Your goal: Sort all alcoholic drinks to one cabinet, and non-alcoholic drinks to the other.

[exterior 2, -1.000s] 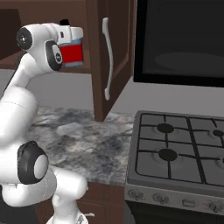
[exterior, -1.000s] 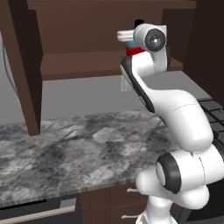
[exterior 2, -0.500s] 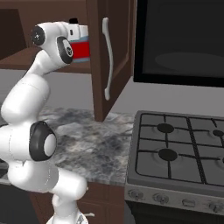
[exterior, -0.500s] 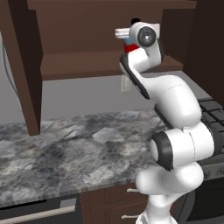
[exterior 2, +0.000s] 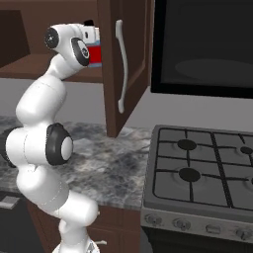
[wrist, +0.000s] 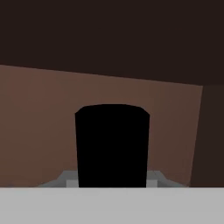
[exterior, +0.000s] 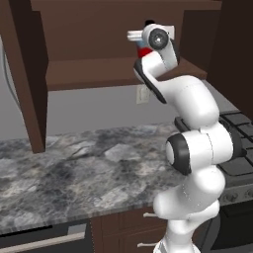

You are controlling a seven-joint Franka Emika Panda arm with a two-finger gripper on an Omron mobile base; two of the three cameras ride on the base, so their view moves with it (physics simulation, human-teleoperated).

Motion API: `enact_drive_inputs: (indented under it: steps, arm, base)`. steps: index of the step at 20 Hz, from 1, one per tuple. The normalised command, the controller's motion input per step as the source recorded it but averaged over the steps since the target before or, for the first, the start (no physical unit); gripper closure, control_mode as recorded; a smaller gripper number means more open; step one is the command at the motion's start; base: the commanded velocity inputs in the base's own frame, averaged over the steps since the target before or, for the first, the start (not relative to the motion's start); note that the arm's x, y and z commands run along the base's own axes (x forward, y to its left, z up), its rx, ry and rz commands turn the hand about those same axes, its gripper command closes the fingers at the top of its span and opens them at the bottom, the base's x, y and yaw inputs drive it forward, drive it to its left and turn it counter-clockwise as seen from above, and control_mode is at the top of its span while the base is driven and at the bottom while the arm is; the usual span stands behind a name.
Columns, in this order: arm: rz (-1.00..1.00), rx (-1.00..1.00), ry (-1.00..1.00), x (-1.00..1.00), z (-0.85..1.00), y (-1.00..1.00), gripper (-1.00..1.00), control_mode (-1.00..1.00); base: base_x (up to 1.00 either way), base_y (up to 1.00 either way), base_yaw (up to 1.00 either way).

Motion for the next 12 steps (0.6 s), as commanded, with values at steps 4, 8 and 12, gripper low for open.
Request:
enact_drive_inputs:
  steps: [4, 8, 12]
  arm:
    - [-0.01, 0.04, 0.04, 0.3, -0.08, -0.02, 1.0, -1.0]
    - [-0.01, 0.05, 0.05, 0.3, -0.17, -0.04, 1.0, -1.0]
    - [-0.01, 0.03, 0.03, 0.3, -0.23, -0.05, 1.0, -1.0]
  base:
    - [0.0, 0.0, 0.0]
    - [0.0, 0.0, 0.0]
    - [0.0, 0.0, 0.0]
